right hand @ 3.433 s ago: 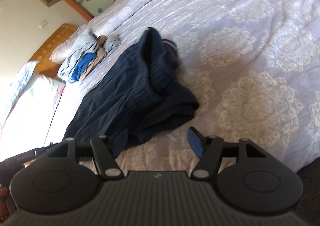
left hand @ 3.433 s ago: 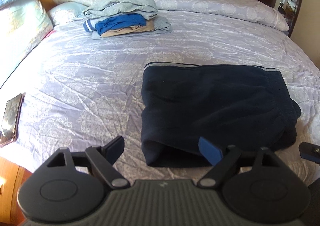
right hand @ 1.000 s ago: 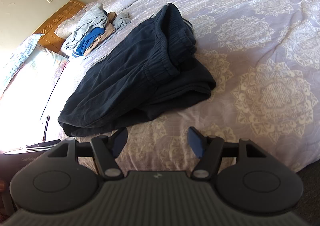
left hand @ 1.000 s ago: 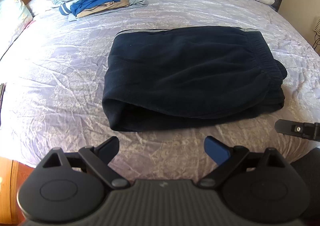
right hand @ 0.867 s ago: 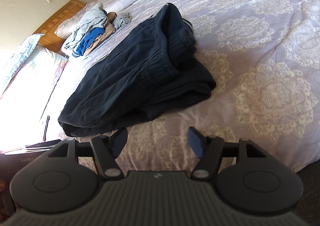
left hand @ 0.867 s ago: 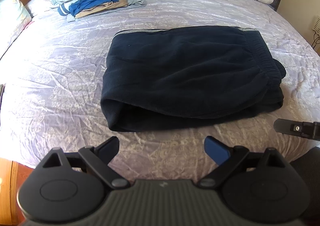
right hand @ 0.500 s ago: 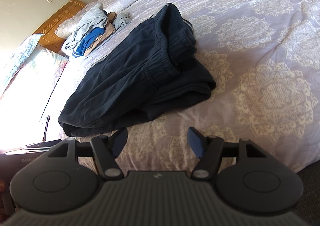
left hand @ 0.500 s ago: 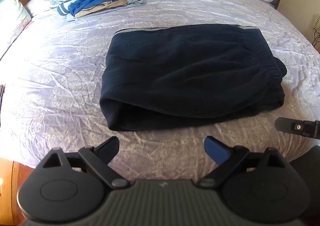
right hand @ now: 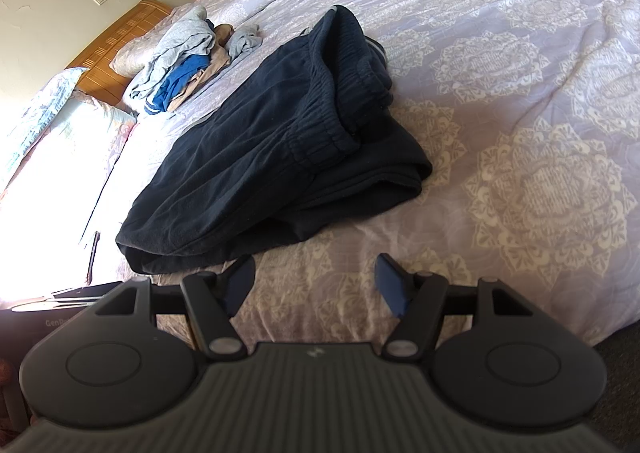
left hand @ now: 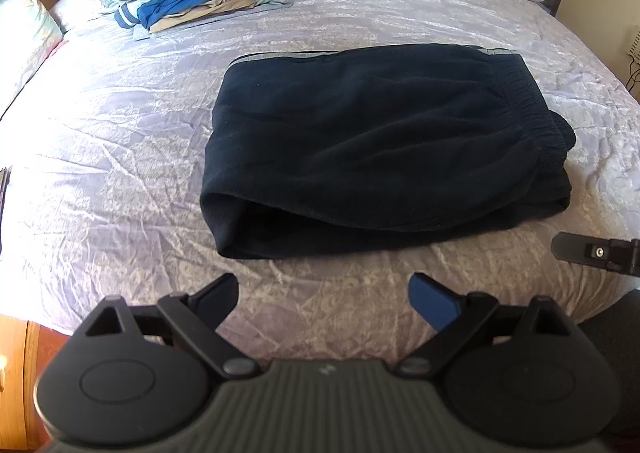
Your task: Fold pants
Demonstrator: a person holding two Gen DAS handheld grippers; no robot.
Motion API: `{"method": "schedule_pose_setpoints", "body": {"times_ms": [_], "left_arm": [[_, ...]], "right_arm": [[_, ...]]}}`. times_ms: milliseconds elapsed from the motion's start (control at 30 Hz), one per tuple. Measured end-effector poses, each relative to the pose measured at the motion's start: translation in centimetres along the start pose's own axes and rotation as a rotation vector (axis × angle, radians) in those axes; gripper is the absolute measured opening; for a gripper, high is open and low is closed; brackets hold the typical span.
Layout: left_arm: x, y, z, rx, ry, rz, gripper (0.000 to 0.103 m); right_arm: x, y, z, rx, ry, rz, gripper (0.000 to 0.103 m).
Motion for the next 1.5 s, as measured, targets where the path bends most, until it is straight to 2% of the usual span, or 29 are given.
{"method": "schedule_pose_setpoints", "body": {"times_ms": [600, 1033, 1167, 1300, 1367, 1433, 1500], "left_arm": [[0.0, -0.2, 0.1, 0.012, -0.009, 0.0, 0.095], [0.6, -2.3, 0.1, 0.035, 0.001, -0.033, 0.095], [1.0, -3.5, -0.3, 0.006, 0.006, -0.03, 0.095], [2.7, -6.5, -2.6, -0.102, 0.07, -0.082, 0.095], [4.0, -8.4, -3.4, -0.12, 0.098, -0.116, 0.097], [5.4, -10.0, -3.5, -0.132, 0.105, -0.139, 0.098], [6.7, -11.1, -2.6, -0.182, 0.082, -0.162, 0.098]], "right_arm": [[0.0, 0.0, 0.0, 0.001, 0.001, -0.004, 0.068], [0.2, 0.0, -0.4, 0.002, 0.008, -0.006, 0.068], [0.9, 0.6, -1.0, -0.008, 0.022, 0.002, 0.068], [2.1, 1.8, -2.2, -0.019, 0.056, 0.02, 0.068], [3.0, 2.5, -3.1, -0.015, 0.085, 0.022, 0.068], [4.2, 3.0, -3.9, 0.004, 0.123, 0.023, 0.074], [5.4, 3.6, -4.2, 0.028, 0.152, 0.03, 0.089]]}}
Point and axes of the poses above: each gripper's, at about its wrist camera, not at the fingertips, and z roughly the way its jaws point, y to its right, x to its top, the point moved 9 cm from there along z, roughly the way its jaws point, and after that the axes turned 10 degrees about -y, right-handed, at the moved point
